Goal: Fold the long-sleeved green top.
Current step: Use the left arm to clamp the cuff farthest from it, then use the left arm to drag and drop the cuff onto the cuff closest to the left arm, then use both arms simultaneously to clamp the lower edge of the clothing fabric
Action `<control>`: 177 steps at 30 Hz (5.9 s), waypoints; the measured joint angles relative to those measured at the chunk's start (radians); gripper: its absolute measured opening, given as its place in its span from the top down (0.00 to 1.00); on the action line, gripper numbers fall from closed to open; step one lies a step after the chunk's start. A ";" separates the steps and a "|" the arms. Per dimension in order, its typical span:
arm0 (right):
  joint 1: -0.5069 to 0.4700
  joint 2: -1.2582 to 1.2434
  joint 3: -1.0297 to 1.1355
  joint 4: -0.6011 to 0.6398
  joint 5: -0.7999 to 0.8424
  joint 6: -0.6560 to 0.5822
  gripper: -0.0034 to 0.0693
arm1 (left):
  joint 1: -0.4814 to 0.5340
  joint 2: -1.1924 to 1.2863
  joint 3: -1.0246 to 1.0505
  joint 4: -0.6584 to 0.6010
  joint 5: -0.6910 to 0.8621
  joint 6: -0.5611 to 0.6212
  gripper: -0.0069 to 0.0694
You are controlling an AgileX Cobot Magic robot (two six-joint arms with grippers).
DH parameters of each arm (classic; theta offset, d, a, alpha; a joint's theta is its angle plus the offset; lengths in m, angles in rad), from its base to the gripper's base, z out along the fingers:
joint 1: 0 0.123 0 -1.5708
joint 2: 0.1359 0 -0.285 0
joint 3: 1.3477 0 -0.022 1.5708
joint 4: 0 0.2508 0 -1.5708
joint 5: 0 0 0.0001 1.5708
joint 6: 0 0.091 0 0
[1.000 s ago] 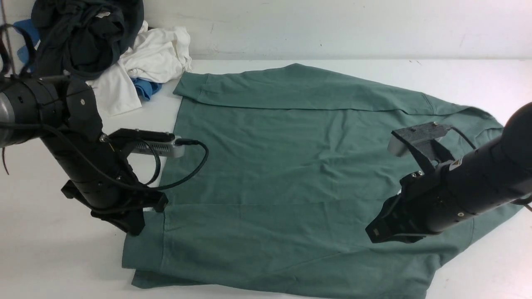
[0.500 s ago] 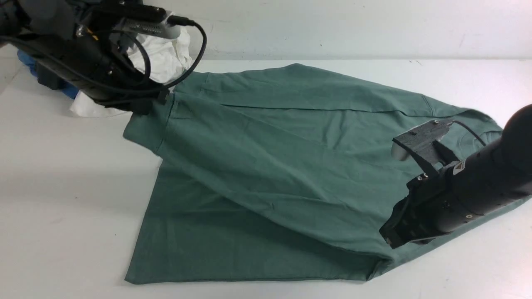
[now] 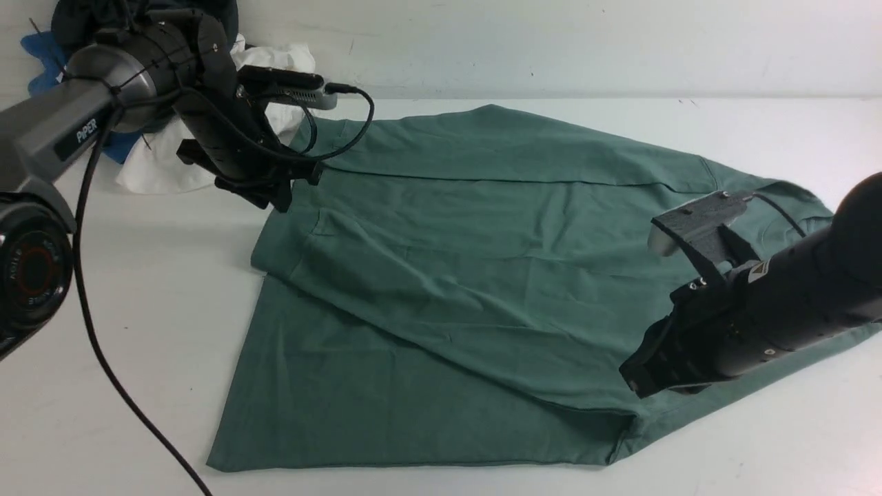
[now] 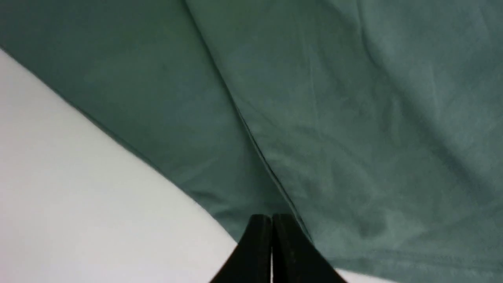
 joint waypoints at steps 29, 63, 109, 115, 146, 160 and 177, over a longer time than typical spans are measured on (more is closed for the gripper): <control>0.137 0.229 -0.012 -0.171 -0.049 0.098 0.96 | -0.025 0.214 -0.300 -0.013 -0.046 -0.085 0.38; 0.137 0.037 -0.004 -0.311 -0.055 0.103 0.96 | 0.060 0.131 -0.303 -0.298 -0.078 0.014 0.88; 0.009 -0.109 -0.059 -0.642 -0.097 0.593 0.96 | -0.126 -0.421 0.642 -0.009 0.112 -0.002 0.43; -0.096 0.058 -0.282 -0.478 -0.018 0.466 0.96 | -0.126 -0.521 0.642 0.018 0.069 -0.002 0.43; -0.267 0.854 -1.288 -0.584 0.255 0.473 0.96 | -0.144 -0.392 0.642 -0.131 -0.138 0.143 0.77; -0.263 0.454 -1.253 -0.058 0.477 0.047 0.96 | -0.582 -0.625 1.114 0.163 0.066 0.146 0.48; -0.263 0.222 -0.905 0.011 0.478 -0.102 0.96 | -0.600 -0.612 1.310 0.600 -0.224 0.045 0.83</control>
